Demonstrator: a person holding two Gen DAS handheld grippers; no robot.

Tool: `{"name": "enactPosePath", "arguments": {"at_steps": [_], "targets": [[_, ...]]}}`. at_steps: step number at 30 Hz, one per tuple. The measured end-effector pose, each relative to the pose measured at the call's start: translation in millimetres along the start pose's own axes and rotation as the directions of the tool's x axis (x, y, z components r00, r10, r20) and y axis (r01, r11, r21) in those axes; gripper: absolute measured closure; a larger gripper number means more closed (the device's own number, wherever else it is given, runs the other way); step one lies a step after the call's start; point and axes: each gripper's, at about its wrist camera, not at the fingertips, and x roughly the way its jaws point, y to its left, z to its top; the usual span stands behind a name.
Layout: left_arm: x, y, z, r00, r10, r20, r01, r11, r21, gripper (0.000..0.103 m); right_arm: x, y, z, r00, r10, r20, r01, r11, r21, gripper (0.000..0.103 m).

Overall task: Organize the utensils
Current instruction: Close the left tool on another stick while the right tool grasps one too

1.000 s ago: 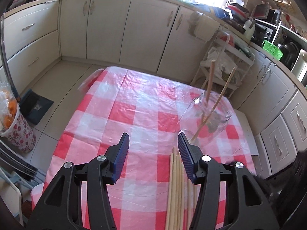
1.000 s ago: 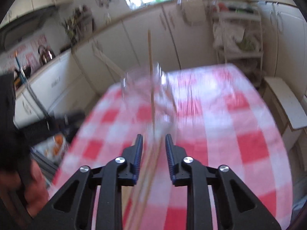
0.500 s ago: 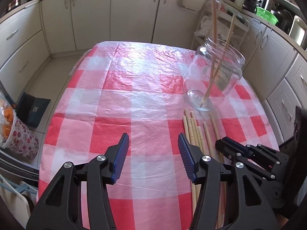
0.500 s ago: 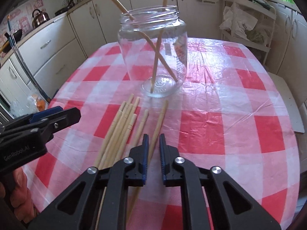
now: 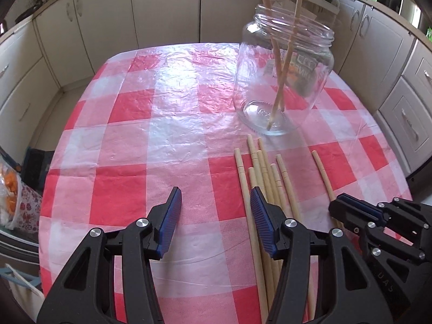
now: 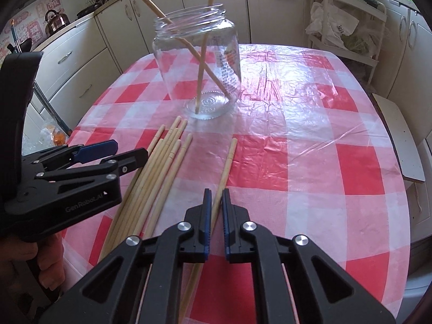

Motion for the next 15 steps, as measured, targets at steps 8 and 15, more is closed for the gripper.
{"name": "enactPosePath", "arguments": {"at_steps": [8, 15], "targets": [[3, -5, 6, 1.0, -0.001, -0.001, 0.001, 1.0, 0.011, 0.066, 3, -6, 9, 1.0, 0.0, 0.011, -0.001, 1.0, 0.026, 0.094], [4, -3, 10, 0.997, -0.069, -0.03, 0.069, 0.997, 0.018, 0.097, 6, -1, 12, 1.0, -0.03, -0.002, 0.03, 0.999, -0.024, 0.095]]}}
